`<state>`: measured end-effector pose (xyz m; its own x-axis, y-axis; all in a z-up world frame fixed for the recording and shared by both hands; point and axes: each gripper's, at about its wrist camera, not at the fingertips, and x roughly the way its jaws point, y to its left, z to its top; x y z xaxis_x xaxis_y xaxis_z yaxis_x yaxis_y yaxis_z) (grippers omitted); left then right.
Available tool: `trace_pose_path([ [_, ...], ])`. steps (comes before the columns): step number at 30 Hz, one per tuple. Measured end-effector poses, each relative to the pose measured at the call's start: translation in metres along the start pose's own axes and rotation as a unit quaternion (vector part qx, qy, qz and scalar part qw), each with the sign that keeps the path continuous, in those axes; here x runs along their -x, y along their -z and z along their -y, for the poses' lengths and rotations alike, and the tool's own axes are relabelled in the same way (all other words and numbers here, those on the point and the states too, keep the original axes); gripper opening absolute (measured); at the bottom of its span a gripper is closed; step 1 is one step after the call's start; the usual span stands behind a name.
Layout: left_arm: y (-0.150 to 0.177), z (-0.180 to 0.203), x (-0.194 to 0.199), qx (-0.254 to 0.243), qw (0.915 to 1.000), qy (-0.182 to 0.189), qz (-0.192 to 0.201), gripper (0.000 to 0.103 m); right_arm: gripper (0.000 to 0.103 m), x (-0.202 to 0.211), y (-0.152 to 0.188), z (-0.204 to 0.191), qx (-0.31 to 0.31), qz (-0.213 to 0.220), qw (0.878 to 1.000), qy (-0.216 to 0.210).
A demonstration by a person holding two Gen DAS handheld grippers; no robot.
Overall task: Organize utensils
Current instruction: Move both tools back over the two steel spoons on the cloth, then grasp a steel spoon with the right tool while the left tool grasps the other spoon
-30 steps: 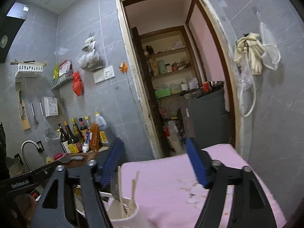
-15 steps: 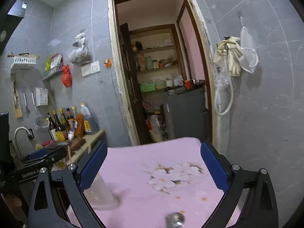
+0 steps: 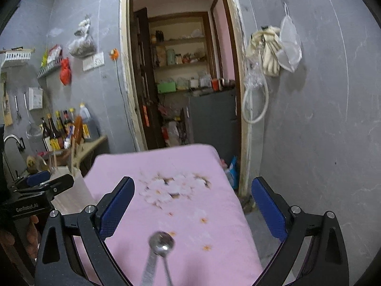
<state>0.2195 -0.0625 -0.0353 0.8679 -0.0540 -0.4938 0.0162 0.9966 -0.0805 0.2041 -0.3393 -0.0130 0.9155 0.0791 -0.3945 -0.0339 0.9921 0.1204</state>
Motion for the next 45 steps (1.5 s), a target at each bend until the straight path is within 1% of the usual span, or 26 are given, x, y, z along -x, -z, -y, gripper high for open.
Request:
trace_pose_path([
  [2, 0.009, 0.005, -0.010, 0.001, 0.9999, 0.002, -0.017, 0.101, 0.097, -0.008, 0.008, 0.008, -0.005, -0.014, 1.000, -0.001],
  [8, 0.033, 0.017, -0.031, 0.003, 0.9987, 0.005, -0.050, 0.101, 0.097, -0.036, 0.037, 0.030, -0.009, -0.058, 0.998, -0.014],
  [11, 0.045, 0.022, -0.041, 0.007, 0.9974, 0.010, -0.070, 0.101, 0.097, -0.049, 0.048, 0.036, -0.008, -0.080, 0.996, -0.030],
  [13, 0.051, 0.026, -0.046, 0.009, 0.9965, 0.014, -0.082, 0.101, 0.097, -0.059, 0.056, 0.039, -0.007, -0.094, 0.994, -0.048],
  [17, 0.065, 0.030, -0.057, 0.020, 0.9937, 0.027, -0.107, 0.101, 0.096, -0.073, 0.062, 0.039, -0.005, -0.111, 0.991, -0.071],
  [20, 0.074, 0.033, -0.065, 0.021, 0.9914, 0.029, -0.126, 0.101, 0.096, -0.082, 0.065, 0.038, -0.001, -0.119, 0.989, -0.090],
  [22, 0.079, 0.036, -0.067, 0.016, 0.9905, 0.032, -0.133, 0.101, 0.091, -0.088, 0.067, 0.036, 0.007, -0.125, 0.986, -0.107],
  [24, 0.080, 0.037, -0.068, 0.012, 0.9902, 0.037, -0.134, 0.101, 0.082, -0.094, 0.069, 0.031, 0.016, -0.135, 0.983, -0.120],
  [25, 0.080, 0.038, -0.068, 0.010, 0.9902, 0.040, -0.134, 0.099, 0.080, -0.098, 0.070, 0.027, 0.021, -0.143, 0.981, -0.130],
  [26, 0.079, 0.039, -0.069, 0.008, 0.9900, 0.043, -0.134, 0.096, 0.078, -0.102, 0.071, 0.025, 0.024, -0.150, 0.978, -0.140],
  [27, 0.079, 0.040, -0.070, 0.006, 0.9897, 0.046, -0.136, 0.093, 0.074, -0.106, 0.073, 0.023, 0.027, -0.157, 0.976, -0.151],
  [28, 0.078, 0.041, -0.071, 0.003, 0.9892, 0.048, -0.138, 0.088, 0.071, -0.109, 0.075, 0.020, 0.032, -0.165, 0.972, -0.162],
  [30, 0.079, 0.044, -0.072, -0.002, 0.9884, 0.052, -0.143, 0.082, 0.054, -0.116, 0.077, 0.015, 0.039, -0.179, 0.967, -0.176],
  [32, 0.079, 0.046, -0.073, -0.005, 0.9875, 0.057, -0.147, 0.076, 0.046, -0.122, 0.080, 0.009, 0.046, -0.191, 0.962, -0.192],
  [33, 0.079, 0.046, -0.073, -0.006, 0.9873, 0.058, -0.148, 0.075, 0.039, -0.124, 0.082, 0.006, 0.050, -0.199, 0.958, -0.202],
  [36, 0.079, 0.046, -0.073, -0.005, 0.9873, 0.056, -0.148, 0.074, 0.035, -0.131, 0.087, 0.000, 0.058, -0.220, 0.947, -0.225],
  [41, 0.080, 0.040, -0.073, 0.007, 0.9868, 0.053, -0.153, 0.073, 0.034, -0.147, 0.095, -0.011, 0.068, -0.258, 0.930, -0.251],
  [42, 0.081, 0.039, -0.073, 0.009, 0.9866, 0.053, -0.154, 0.073, 0.034, -0.150, 0.097, -0.013, 0.068, -0.266, 0.928, -0.252],
  [44, 0.081, 0.038, -0.072, 0.012, 0.9862, 0.056, -0.155, 0.073, 0.033, -0.152, 0.097, -0.012, 0.063, -0.266, 0.926, -0.260],
  [45, 0.081, 0.038, -0.073, 0.012, 0.9860, 0.058, -0.156, 0.073, 0.026, -0.152, 0.097, -0.011, 0.059, -0.266, 0.925, -0.264],
])
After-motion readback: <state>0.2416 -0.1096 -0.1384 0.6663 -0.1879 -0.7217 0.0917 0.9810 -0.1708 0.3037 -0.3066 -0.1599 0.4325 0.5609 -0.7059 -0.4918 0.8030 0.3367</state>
